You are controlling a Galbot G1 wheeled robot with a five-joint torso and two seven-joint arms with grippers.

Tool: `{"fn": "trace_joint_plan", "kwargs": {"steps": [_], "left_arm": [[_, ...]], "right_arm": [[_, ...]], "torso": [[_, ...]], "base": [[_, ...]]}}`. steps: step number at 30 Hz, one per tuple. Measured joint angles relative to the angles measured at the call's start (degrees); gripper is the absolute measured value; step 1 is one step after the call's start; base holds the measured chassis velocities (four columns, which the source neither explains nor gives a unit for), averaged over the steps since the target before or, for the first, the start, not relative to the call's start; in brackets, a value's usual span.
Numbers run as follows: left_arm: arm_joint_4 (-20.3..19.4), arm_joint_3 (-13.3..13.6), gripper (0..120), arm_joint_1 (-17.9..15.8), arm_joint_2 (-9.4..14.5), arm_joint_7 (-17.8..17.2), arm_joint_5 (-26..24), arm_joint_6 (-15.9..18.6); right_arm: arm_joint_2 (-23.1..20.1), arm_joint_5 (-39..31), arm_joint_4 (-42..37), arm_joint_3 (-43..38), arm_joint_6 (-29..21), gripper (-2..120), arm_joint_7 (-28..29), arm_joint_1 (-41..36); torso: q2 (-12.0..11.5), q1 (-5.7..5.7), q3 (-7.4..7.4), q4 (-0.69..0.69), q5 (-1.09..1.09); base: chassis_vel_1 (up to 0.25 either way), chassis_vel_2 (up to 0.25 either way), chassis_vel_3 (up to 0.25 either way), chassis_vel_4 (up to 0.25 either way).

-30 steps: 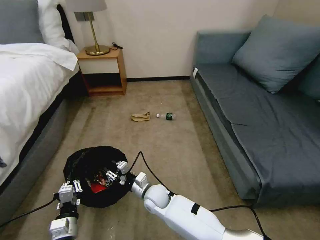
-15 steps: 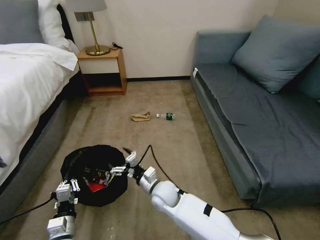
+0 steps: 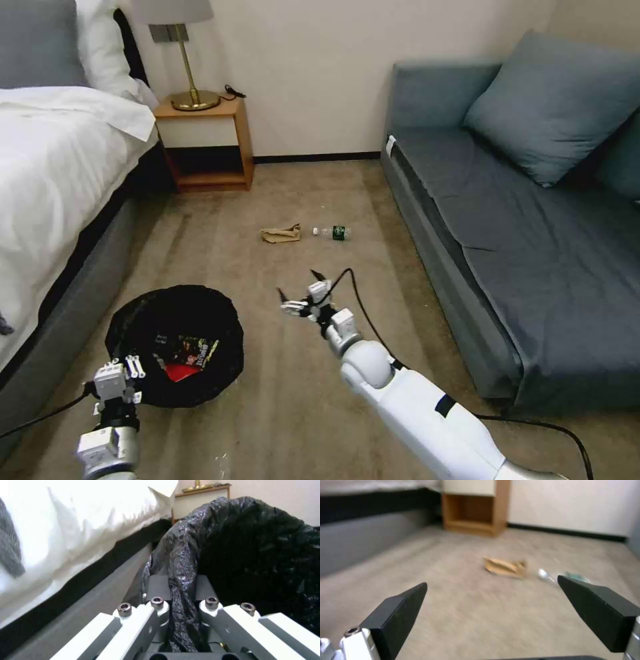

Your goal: Pick up the trash bin, then pick up the garbage on the floor and place it into the trash bin.

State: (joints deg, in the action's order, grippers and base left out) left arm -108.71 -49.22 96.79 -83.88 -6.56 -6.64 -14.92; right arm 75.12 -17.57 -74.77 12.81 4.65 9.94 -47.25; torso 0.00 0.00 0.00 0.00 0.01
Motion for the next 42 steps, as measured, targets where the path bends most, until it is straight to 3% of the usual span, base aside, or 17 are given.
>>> {"fn": "trace_joint_plan", "kwargs": {"steps": [10,17,42], "left_arm": [[0.58,-0.15,6,0.13,0.64,-0.05,-1.62,-0.22],[0.65,-0.28,6,1.05,0.94,-0.16,-2.41,-0.61],[1.86,-0.16,6,0.98,1.19,-0.30,-2.18,-0.98]], "right_arm": [[1.12,0.91,4.31,-3.53,-0.58,100,-0.13,-0.40],[2.06,1.36,7.57,-6.13,-0.50,100,-4.04,-0.43],[2.53,2.18,9.53,-7.58,2.48,100,-6.63,-1.36]], "torso": [[0.00,0.00,0.00,0.01,0.00],[0.00,0.00,0.00,0.00,-0.01],[0.00,0.00,0.00,0.01,-0.01]], "base": [[0.000,0.000,0.000,0.000],[0.000,0.000,0.000,0.000],[-0.008,0.007,0.006,-0.007]]}}
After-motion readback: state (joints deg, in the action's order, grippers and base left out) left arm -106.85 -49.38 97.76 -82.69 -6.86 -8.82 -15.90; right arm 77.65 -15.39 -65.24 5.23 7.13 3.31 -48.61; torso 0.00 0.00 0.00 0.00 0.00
